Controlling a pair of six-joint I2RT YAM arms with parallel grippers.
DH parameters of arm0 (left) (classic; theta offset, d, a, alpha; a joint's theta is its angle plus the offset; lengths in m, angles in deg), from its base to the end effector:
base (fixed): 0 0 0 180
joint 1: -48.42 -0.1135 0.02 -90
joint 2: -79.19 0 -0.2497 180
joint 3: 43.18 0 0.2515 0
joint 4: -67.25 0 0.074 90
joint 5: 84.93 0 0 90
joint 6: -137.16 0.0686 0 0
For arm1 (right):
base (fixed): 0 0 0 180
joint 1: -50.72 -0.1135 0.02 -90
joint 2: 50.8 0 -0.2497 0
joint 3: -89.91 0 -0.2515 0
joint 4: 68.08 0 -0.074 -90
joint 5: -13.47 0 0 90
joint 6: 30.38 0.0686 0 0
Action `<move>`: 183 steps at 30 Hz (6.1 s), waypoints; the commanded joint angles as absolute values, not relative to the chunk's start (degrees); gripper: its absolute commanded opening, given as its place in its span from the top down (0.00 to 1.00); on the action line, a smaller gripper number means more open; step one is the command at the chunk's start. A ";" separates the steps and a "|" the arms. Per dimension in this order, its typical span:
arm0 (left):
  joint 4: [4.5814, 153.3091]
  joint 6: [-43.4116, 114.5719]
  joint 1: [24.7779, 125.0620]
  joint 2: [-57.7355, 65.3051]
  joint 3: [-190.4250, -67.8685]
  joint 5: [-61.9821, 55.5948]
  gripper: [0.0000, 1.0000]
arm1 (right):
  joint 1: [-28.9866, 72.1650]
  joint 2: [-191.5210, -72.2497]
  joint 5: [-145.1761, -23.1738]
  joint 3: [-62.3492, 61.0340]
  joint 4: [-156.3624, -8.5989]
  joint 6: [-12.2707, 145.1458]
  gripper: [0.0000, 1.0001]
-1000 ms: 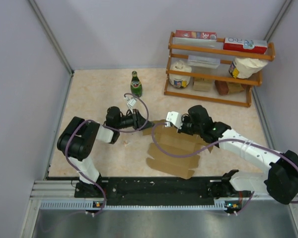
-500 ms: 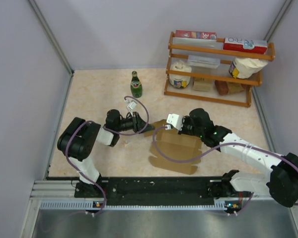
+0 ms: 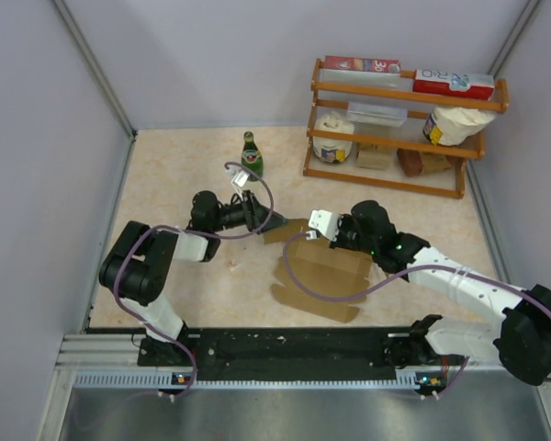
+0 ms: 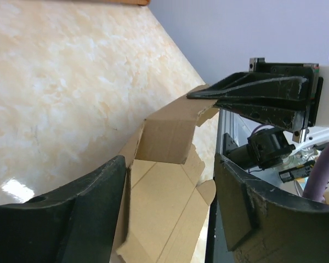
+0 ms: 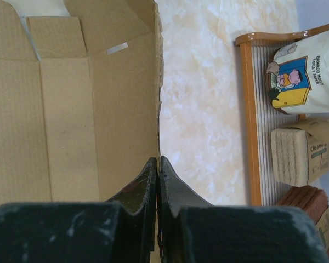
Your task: Fold the paper box
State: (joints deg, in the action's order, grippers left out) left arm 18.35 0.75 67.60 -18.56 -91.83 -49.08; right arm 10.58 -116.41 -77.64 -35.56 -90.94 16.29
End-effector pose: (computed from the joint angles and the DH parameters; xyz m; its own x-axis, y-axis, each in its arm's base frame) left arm 0.2958 -0.1618 0.1704 -0.6961 -0.2070 -0.6874 0.6581 0.1986 -0.7262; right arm 0.2147 0.1828 0.2130 0.1402 -0.7792 -0.6109 -0.7707 0.3015 -0.5614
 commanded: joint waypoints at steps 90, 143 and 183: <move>22.52 18.86 68.90 -16.79 -85.90 -50.13 0.32 | 9.41 -116.72 -74.51 -36.92 -87.16 13.92 1.00; 38.08 22.81 68.55 -14.15 -89.85 -41.07 0.52 | 7.13 -111.71 -72.41 -43.42 -76.71 6.10 1.00; 41.23 32.04 74.88 -11.34 -88.88 -39.49 0.44 | 5.01 -114.70 -72.40 -45.71 -75.29 6.36 1.00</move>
